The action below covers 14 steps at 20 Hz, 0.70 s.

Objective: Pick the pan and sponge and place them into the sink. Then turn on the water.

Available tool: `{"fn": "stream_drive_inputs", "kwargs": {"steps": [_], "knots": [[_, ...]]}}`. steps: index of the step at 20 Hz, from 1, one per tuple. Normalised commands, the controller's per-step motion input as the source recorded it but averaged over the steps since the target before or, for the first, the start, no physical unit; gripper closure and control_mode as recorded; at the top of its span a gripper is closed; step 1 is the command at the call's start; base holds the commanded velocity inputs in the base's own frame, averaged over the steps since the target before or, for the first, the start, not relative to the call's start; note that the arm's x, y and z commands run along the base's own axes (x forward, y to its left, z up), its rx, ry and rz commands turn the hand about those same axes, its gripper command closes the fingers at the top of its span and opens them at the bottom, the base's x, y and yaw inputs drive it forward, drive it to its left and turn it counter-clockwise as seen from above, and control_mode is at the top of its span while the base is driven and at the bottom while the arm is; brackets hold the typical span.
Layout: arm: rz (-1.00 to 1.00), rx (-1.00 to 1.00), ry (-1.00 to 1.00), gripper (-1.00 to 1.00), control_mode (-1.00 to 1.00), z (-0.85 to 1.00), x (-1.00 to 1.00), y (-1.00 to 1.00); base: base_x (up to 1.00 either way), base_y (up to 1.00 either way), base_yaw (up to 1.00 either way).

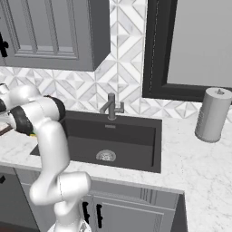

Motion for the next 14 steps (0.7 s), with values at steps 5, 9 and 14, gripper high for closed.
{"fn": "stream_drive_inputs", "kwargs": {"steps": [5, 9, 14], "knots": [[-0.3, -0.01, 0.01, 1.0, -1.0, 0.0, 0.22, -1.0, 0.0, 0.0, 0.0], [-0.37, 0.0, 0.0, 1.0, -1.0, -0.02, 0.18, -1.0, 0.0, 0.0, 0.0], [-0.39, 0.0, 0.01, 1.0, -1.0, -0.2, 0.26, -1.0, 0.0, 0.0, 0.0]]}}
